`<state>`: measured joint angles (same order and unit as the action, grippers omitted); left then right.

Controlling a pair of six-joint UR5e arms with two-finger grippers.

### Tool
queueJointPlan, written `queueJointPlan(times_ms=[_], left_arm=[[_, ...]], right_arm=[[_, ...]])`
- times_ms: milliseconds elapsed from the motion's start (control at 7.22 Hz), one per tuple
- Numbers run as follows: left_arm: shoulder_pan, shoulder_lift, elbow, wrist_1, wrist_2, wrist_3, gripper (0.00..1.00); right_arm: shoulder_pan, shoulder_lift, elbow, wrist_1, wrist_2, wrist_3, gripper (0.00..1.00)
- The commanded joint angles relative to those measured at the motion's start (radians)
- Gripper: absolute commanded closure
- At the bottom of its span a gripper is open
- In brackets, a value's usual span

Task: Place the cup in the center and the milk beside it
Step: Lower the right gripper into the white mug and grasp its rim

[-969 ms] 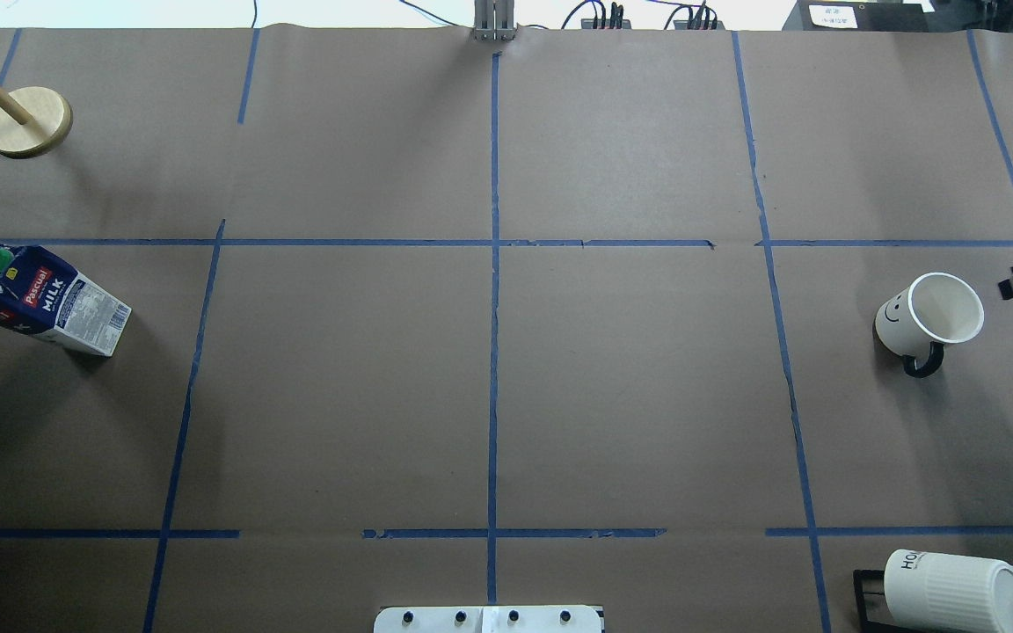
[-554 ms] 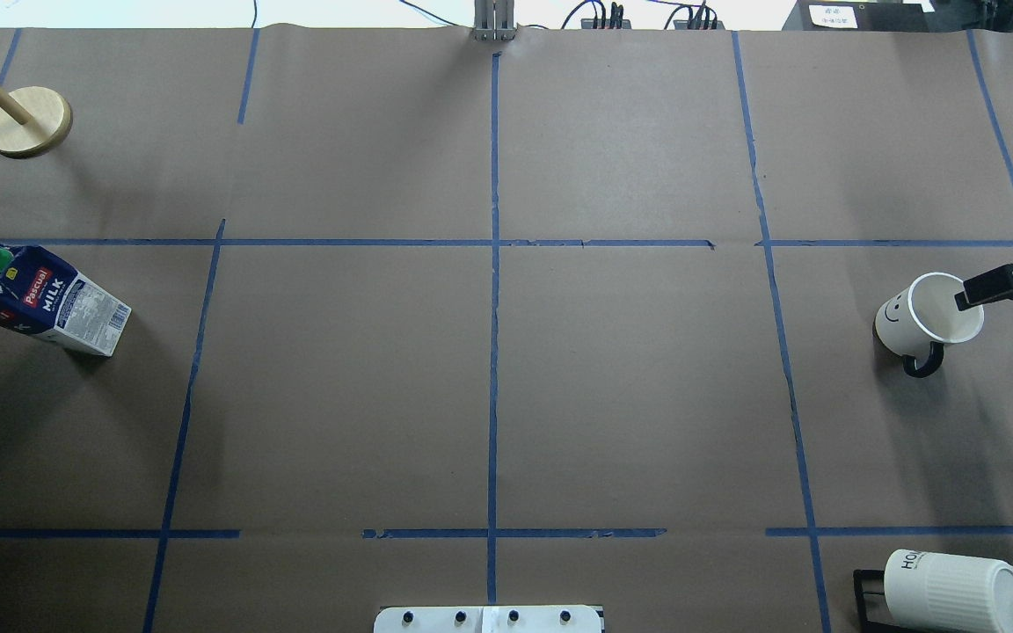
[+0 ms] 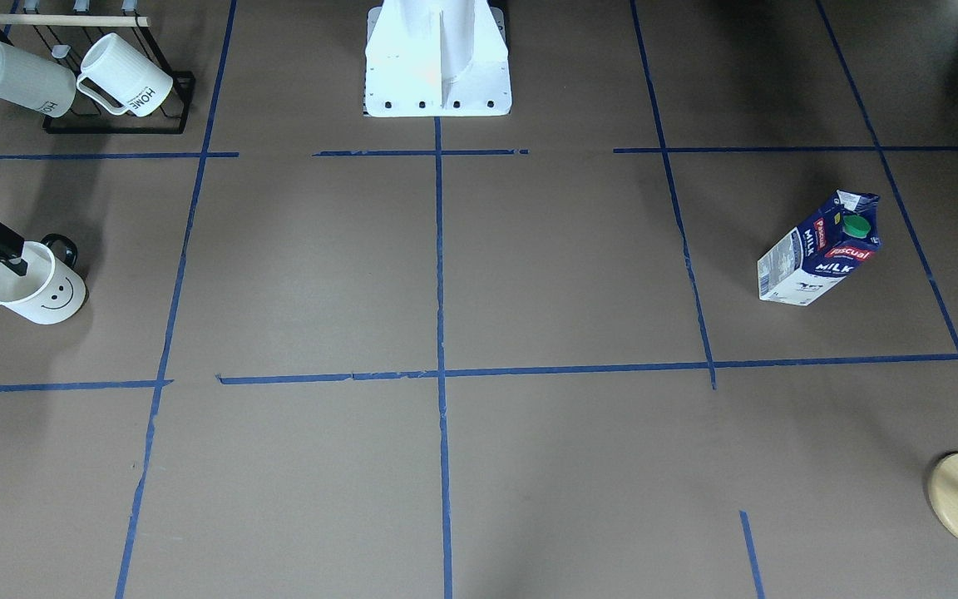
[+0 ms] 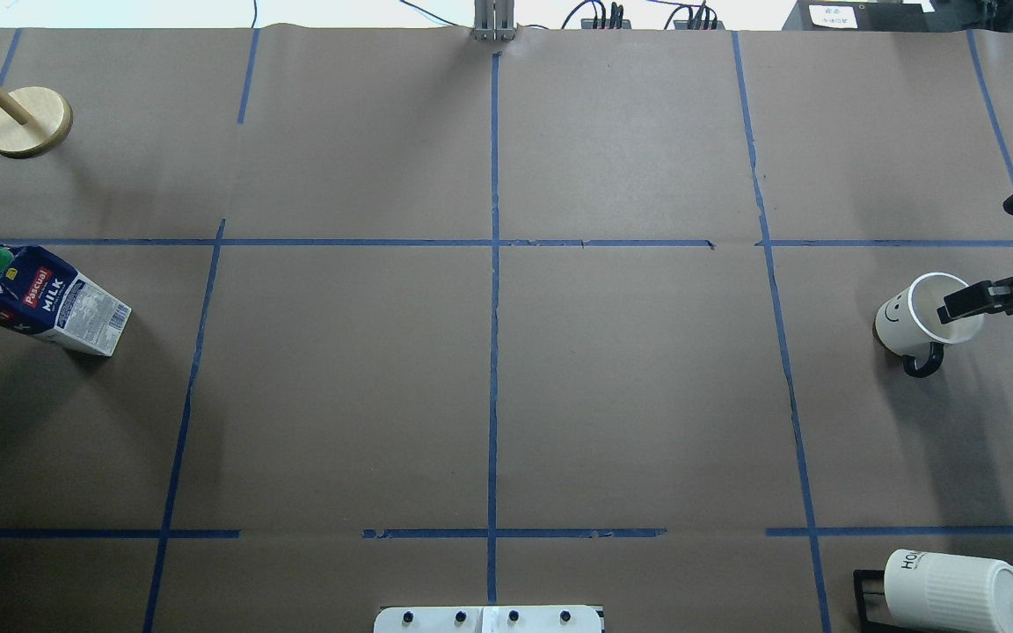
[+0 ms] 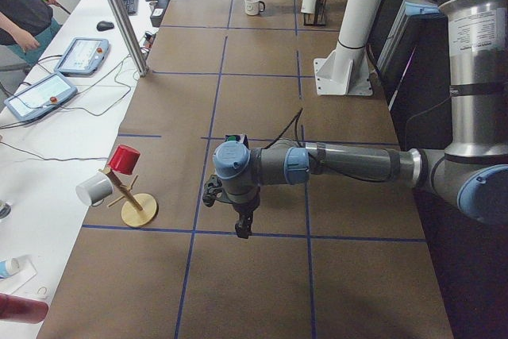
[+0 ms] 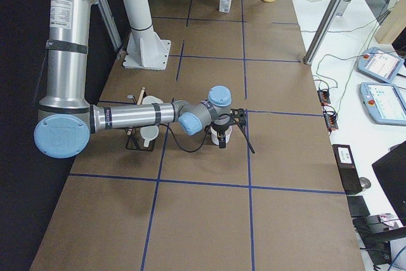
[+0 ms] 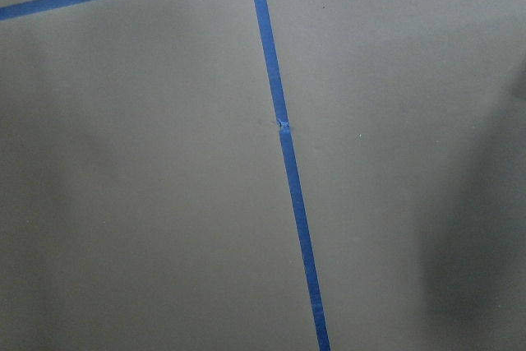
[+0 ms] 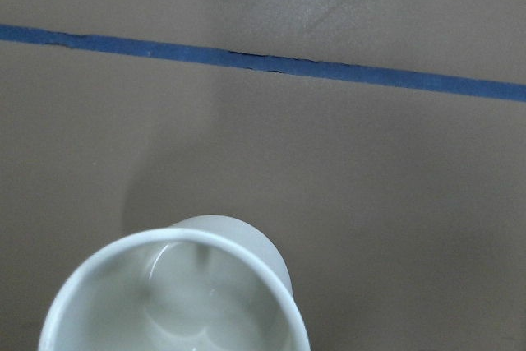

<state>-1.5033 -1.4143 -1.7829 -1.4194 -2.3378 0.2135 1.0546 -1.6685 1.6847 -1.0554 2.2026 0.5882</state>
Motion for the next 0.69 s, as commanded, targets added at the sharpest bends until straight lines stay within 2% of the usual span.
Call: queueJointPlan(times_ms=[0, 138, 277, 554], left_arm=[[0.000, -0.002, 0.002, -0.001, 0.000, 0.000, 0.00], [0.000, -0.002, 0.002, -0.001, 0.000, 0.000, 0.00], [0.000, -0.002, 0.002, -0.001, 0.000, 0.001, 0.00], [0.000, -0.002, 0.002, -0.001, 0.000, 0.000, 0.00]], right_arm=[[-0.036, 0.016, -0.023, 0.003, -0.015, 0.001, 0.11], [-0.036, 0.016, -0.022, 0.003, -0.014, 0.007, 0.67], [-0.035, 0.015, -0.022, 0.003, -0.014, 0.008, 0.98], [-0.034, 0.016, -0.017, 0.003, -0.009, 0.007, 1.00]])
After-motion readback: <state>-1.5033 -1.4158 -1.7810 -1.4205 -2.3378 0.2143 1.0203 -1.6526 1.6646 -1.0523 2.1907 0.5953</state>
